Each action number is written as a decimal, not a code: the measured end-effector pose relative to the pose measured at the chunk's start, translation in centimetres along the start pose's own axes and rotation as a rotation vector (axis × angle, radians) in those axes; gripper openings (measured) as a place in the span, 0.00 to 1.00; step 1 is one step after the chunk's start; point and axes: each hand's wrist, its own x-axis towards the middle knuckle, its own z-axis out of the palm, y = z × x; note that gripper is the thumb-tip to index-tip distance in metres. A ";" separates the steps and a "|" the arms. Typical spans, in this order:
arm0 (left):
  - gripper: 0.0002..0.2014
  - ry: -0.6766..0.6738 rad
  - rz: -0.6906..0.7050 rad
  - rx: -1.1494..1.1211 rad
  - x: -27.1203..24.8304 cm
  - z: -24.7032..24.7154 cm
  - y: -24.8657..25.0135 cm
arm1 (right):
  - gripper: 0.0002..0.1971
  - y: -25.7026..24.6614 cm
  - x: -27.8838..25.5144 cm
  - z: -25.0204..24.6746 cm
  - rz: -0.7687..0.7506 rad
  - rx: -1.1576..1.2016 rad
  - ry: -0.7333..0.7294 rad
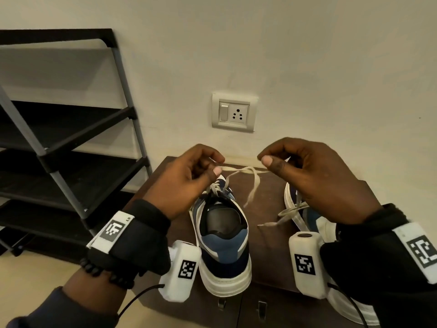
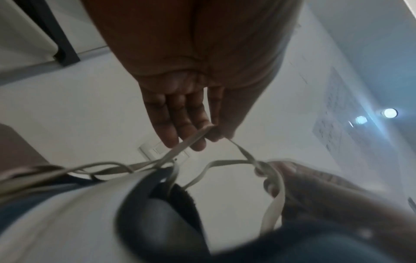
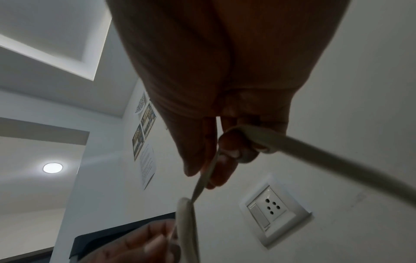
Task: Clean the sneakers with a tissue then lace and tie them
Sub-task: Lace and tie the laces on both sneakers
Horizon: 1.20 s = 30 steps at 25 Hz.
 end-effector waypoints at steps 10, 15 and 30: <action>0.11 0.038 -0.113 -0.235 0.2 -3.2 1.1 | 0.10 -0.5 0.1 0.9 -0.042 0.215 -0.037; 0.09 -0.253 -0.148 0.130 -0.4 -0.8 0.5 | 0.14 -1.5 0.0 -0.4 -0.081 0.698 0.062; 0.23 0.444 0.083 -0.744 -0.9 -8.8 0.8 | 0.11 -1.0 0.0 3.2 0.010 0.448 -0.013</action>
